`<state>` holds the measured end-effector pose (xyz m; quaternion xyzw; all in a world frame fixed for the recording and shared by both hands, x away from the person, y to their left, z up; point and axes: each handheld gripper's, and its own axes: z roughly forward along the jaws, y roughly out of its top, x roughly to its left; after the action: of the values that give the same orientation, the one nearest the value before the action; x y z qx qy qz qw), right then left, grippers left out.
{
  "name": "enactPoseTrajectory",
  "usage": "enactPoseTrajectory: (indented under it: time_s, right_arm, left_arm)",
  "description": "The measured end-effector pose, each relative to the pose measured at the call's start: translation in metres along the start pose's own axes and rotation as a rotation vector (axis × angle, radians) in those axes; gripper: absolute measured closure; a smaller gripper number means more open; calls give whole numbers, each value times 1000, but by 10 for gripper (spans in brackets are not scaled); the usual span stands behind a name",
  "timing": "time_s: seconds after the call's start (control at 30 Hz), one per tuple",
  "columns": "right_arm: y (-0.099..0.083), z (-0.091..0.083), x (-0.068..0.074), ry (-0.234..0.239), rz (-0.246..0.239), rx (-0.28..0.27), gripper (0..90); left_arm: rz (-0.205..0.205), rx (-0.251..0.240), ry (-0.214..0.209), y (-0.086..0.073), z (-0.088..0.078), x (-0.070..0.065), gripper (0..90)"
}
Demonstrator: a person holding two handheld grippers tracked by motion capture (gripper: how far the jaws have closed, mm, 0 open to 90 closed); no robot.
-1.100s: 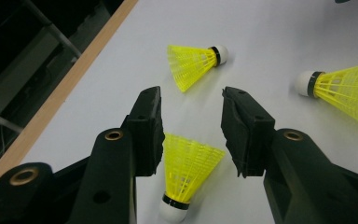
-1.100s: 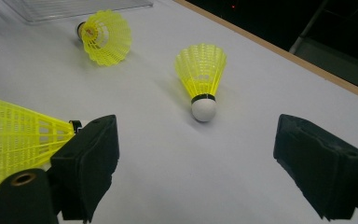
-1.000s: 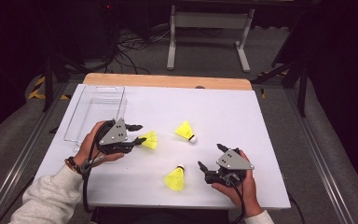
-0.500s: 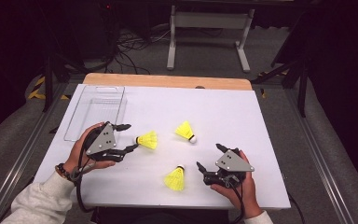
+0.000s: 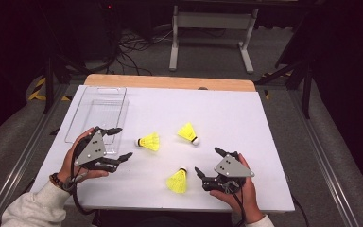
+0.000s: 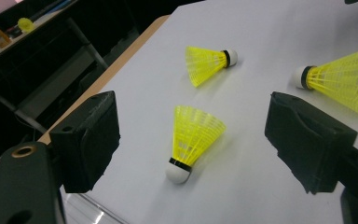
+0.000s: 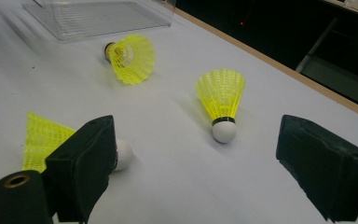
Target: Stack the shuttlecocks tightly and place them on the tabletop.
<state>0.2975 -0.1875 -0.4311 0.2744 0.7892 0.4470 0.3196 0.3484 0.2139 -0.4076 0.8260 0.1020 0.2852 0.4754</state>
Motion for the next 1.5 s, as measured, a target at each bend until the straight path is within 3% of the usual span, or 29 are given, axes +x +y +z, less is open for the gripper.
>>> enactPoseTrajectory:
  time_s: [0.23, 0.37, 0.5, 0.87, 0.97, 1.13, 1.5]
  right_arm:
    - [5, -2, 10, 30, -3, -14, 132]
    - [7, -2, 17, 62, -9, -20, 132]
    - [9, -2, 27, 109, -12, -19, 175]
    - [12, 3, 47, 187, -50, 21, 207]
    - [11, 7, 52, 211, -72, 47, 251]
    - [10, 13, 56, 203, -95, 86, 307]
    - [7, 26, 53, 170, -97, 164, 388]
  left_arm:
    - [-37, -8, -6, -16, -10, -4, 149]
    - [-56, -22, -31, -24, -15, -7, 129]
    - [-110, -36, -35, -34, -20, -11, 113]
    - [-149, -29, -35, -53, -38, -22, 66]
    - [-154, -22, -25, -57, -44, -24, 57]
    - [-184, -23, -10, -63, -54, -24, 57]
    - [-182, -11, 6, -66, -61, -26, 58]
